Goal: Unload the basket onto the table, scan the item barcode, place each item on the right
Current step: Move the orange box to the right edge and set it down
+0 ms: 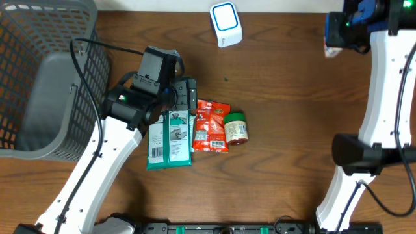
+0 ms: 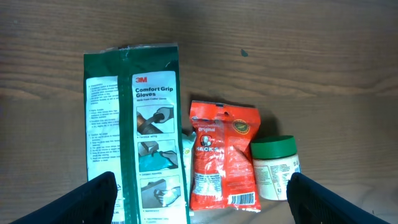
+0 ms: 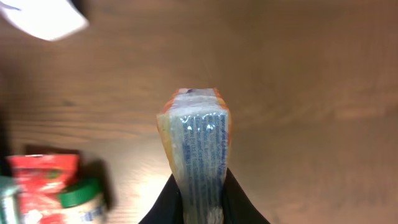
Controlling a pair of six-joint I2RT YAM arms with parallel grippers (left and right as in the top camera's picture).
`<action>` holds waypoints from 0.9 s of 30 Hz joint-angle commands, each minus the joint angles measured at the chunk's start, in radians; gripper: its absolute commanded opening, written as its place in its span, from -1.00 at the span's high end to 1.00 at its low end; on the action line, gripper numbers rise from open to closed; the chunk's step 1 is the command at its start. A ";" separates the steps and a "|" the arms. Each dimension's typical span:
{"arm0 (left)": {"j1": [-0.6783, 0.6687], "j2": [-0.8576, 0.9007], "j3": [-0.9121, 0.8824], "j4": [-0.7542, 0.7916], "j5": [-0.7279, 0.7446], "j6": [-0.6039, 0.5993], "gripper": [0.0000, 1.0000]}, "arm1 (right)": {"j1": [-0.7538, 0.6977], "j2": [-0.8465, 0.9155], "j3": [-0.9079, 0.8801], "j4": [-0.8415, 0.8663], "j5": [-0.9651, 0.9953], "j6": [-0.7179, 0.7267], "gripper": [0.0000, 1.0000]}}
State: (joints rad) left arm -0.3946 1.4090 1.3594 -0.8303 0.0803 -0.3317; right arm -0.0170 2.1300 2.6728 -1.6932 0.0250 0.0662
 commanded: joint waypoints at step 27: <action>0.000 0.003 0.017 -0.002 0.002 0.017 -0.75 | -0.329 0.034 -0.968 0.608 0.384 0.243 -0.17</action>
State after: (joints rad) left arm -0.3946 1.4090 1.3594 -0.8303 0.0803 -0.3321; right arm -0.3428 2.1654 1.7161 -1.0943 0.3927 0.2974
